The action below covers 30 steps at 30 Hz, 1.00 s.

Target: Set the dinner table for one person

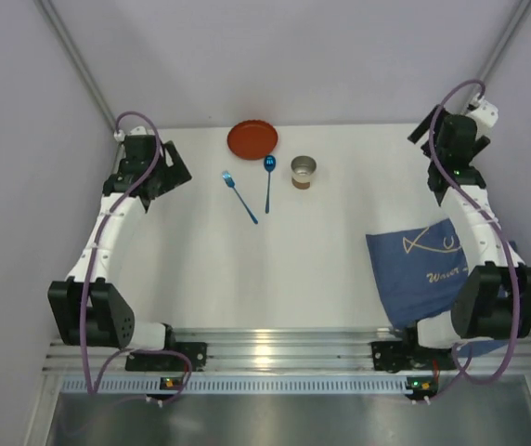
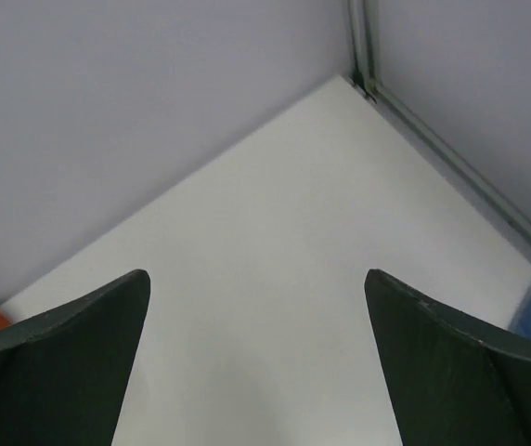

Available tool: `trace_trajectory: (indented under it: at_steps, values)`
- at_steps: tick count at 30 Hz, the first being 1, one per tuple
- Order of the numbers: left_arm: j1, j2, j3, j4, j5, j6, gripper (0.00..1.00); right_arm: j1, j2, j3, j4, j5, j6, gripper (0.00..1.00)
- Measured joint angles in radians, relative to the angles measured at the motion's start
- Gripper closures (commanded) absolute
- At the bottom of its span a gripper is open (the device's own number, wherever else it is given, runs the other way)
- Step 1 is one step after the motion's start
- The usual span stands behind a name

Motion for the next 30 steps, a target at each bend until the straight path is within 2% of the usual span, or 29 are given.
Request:
trace_trajectory:
  at_steps: [5, 7, 11, 14, 19, 24, 26, 30]
  values:
    - [0.0, -0.09, -0.008, -0.121, 0.001, -0.019, 0.01, 0.01, -0.015, -0.077, -0.259, 0.065, 0.113, 0.0]
    - [0.0, -0.158, -0.075, -0.119, 0.0, -0.02, 0.02, 0.017, -0.057, -0.117, -0.326, 0.062, 0.136, 0.0]
    - [0.005, -0.299, -0.266, -0.142, 0.036, -0.018, 0.01, 0.001, -0.129, -0.124, -0.386, 0.031, 0.151, 0.0]
    - [0.007, -0.299, -0.299, -0.197, 0.058, -0.018, 0.02, -0.005, -0.144, -0.095, -0.42, -0.026, 0.134, 0.0]
    - [0.013, -0.269, -0.3, -0.225, 0.045, -0.022, 0.02, -0.005, -0.041, -0.015, -0.465, -0.092, 0.113, 0.0]
    - [0.027, -0.241, -0.296, -0.273, -0.026, -0.071, 0.02, -0.01, 0.098, -0.02, -0.481, -0.114, 0.137, 0.0]
    - [0.034, -0.23, -0.335, -0.26, 0.002, -0.092, 0.02, -0.014, 0.125, -0.023, -0.487, -0.124, 0.146, 0.0]
    - [0.035, -0.264, -0.424, -0.251, 0.149, -0.146, 0.04, -0.016, 0.192, 0.01, -0.524, -0.147, 0.155, 0.0]
